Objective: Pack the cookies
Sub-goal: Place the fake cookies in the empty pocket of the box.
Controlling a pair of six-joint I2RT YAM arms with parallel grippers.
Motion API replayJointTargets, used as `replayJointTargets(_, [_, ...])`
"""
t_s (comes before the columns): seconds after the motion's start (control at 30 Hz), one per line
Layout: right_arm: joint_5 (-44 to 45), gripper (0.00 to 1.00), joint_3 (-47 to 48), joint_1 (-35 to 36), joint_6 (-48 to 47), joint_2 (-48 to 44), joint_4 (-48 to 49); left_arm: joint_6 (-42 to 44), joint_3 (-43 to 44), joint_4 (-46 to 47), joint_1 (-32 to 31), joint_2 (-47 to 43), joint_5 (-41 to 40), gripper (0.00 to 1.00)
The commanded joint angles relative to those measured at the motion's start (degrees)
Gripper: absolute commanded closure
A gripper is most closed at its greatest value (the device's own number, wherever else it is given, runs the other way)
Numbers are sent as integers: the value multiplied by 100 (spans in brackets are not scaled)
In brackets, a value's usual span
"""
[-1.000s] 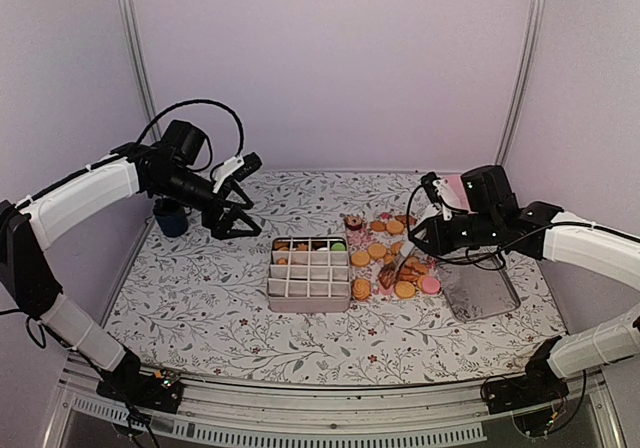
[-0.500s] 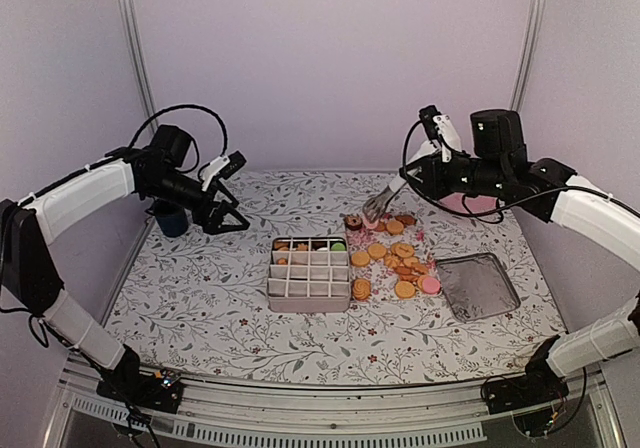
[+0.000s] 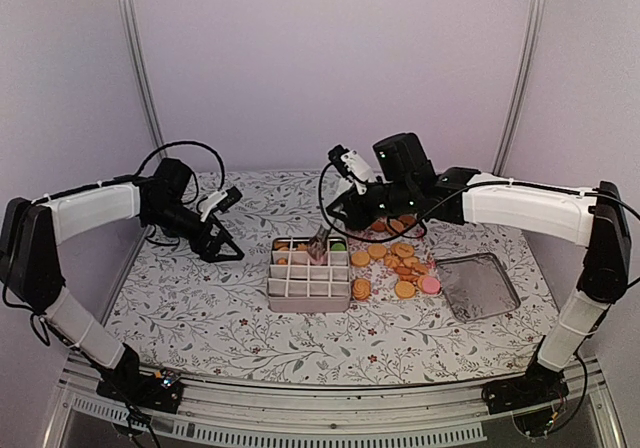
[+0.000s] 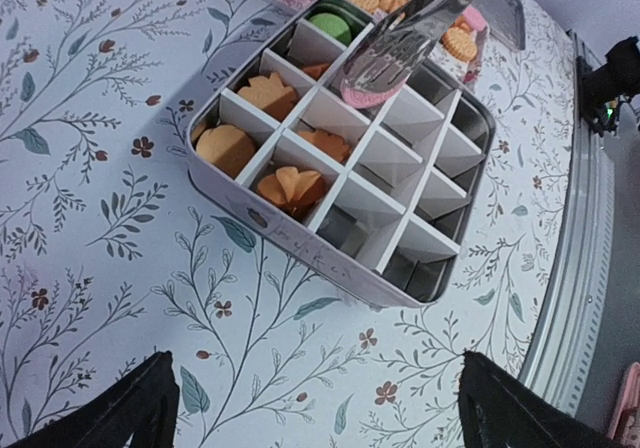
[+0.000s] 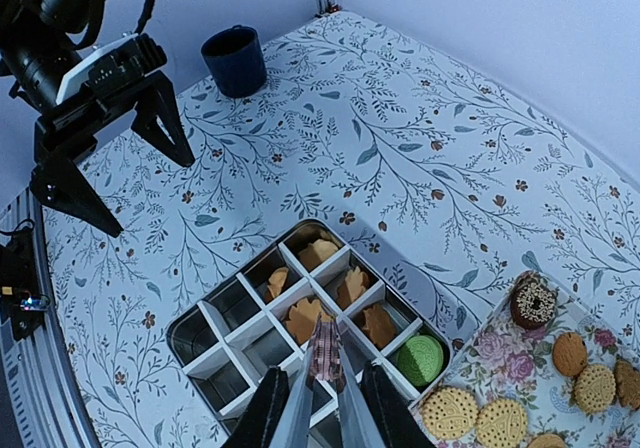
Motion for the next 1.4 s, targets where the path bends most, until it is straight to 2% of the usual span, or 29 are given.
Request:
replayJointTargets(0.0, [41,100,323,50,-155,88,420,122,-97,176,14,204,6,2])
replayJointTargets(0.5, [289,97,86,104,-520,-94,178,395,-155,57,18,111,-130,1])
replayJointTargets(0.8, [95,82,158,103,-479,-55,183,536,-64,-71,14,59,-122,1])
replayJointTargets(0.83, [101,77,157,99,-479,-70,183,541,-57,-81,21,64,-140,1])
replayJointTargets(0.9, [110,73,157,98,-480,-104,183,555,-21,-91,19,65,-169,1])
replayJointTargets(1.07, [108,70,149,97,-479,-179,183,586,36,-127,22,78,-138,1])
replayJointTargets(1.37, [311,72,134,-46,-442,-398,99,712,110,-242,24,95,-128,1])
